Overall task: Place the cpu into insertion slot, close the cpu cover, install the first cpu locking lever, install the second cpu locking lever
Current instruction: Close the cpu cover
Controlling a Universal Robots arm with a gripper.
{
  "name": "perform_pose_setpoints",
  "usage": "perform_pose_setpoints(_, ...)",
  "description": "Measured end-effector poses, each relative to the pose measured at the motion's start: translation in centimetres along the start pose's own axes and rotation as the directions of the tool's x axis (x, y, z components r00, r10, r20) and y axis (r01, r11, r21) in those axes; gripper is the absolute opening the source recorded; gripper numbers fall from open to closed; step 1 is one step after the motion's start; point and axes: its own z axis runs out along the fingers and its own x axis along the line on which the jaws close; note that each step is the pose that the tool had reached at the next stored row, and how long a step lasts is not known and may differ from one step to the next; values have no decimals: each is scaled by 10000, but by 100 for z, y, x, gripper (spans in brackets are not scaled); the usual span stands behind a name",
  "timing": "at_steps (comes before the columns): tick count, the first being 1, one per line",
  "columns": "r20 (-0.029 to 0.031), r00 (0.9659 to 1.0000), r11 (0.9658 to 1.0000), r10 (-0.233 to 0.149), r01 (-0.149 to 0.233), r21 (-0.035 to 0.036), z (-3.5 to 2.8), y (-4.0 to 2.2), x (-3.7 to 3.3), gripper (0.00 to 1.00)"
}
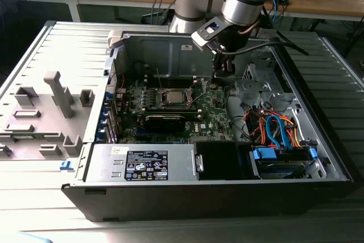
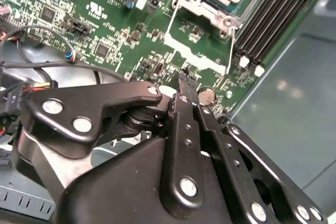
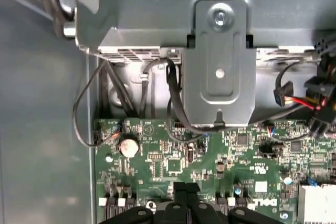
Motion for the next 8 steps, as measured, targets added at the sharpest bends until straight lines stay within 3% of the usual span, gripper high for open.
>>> perform_pose_setpoints(6,63,9983,9982,-585,584,99,81,35,0,11)
perform_pose_setpoints(8,63,9982,9982,-593,592,107,105,37,1,11)
